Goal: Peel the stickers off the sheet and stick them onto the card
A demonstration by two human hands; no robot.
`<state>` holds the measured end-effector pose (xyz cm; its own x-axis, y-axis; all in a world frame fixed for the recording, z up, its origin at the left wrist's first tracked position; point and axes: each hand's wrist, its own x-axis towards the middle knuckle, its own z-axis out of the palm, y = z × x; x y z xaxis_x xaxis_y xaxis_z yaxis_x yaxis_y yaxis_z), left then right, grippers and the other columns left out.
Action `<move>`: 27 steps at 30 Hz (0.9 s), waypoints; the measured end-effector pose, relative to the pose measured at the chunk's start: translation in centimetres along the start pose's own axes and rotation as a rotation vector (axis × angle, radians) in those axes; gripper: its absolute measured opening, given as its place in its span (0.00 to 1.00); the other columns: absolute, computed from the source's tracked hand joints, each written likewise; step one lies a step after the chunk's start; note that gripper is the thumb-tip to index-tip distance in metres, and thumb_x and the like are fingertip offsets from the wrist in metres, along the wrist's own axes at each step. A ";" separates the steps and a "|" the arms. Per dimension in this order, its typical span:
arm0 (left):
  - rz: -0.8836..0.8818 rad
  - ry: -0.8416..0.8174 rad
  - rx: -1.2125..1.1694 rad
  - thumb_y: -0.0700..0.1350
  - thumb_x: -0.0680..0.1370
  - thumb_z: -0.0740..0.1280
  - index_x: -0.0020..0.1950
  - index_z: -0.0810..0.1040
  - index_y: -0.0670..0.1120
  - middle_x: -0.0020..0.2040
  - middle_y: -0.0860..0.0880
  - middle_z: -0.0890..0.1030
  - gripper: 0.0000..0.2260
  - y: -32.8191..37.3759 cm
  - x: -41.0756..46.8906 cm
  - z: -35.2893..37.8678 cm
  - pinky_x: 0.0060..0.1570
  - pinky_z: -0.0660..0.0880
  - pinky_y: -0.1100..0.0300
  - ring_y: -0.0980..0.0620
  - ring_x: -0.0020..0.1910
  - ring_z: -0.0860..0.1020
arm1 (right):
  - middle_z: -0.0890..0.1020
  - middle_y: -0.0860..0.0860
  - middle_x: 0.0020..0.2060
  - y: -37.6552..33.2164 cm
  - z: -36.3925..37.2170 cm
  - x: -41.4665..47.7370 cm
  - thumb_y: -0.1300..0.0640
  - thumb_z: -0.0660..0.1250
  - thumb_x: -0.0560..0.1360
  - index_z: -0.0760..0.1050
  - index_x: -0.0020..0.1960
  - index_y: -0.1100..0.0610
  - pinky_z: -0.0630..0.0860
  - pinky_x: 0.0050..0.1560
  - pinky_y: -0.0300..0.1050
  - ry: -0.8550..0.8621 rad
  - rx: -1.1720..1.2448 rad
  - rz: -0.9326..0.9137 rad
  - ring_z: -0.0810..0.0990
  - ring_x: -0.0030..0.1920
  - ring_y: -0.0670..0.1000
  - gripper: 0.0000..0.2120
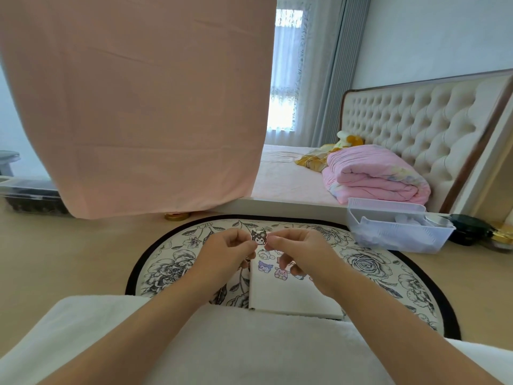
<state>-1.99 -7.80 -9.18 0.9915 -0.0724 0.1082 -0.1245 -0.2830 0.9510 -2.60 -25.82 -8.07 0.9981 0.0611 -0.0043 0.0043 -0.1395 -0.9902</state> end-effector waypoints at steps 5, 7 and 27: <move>0.111 0.025 0.197 0.44 0.77 0.69 0.40 0.78 0.50 0.36 0.49 0.81 0.06 -1.1 0.0 -0.5 0.41 0.77 0.51 0.54 0.33 0.75 | 0.86 0.48 0.39 -0.1 0.1 0.1 0.50 0.76 0.73 0.84 0.51 0.47 0.72 0.29 0.35 0.098 -0.363 -0.195 0.81 0.30 0.48 0.07; 0.164 -0.002 0.266 0.46 0.77 0.69 0.40 0.78 0.52 0.33 0.55 0.78 0.06 -1.5 -0.2 -0.7 0.35 0.73 0.57 0.58 0.30 0.72 | 0.85 0.46 0.40 -0.2 0.0 0.2 0.48 0.77 0.72 0.83 0.48 0.45 0.72 0.30 0.35 0.095 -0.438 -0.237 0.82 0.31 0.46 0.06; 0.276 -0.126 0.508 0.56 0.77 0.69 0.72 0.71 0.57 0.63 0.62 0.77 0.24 -3.5 -0.5 -0.8 0.62 0.70 0.64 0.61 0.64 0.73 | 0.80 0.47 0.29 -0.4 -0.9 0.3 0.54 0.71 0.78 0.81 0.42 0.58 0.66 0.23 0.36 -0.028 -0.541 -0.036 0.75 0.25 0.46 0.09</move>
<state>-2.00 -6.02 -12.38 0.9117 -0.3126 0.2667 -0.4103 -0.6576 0.6318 -2.25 -26.66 -7.59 0.9948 0.1005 0.0174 0.0768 -0.6256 -0.7764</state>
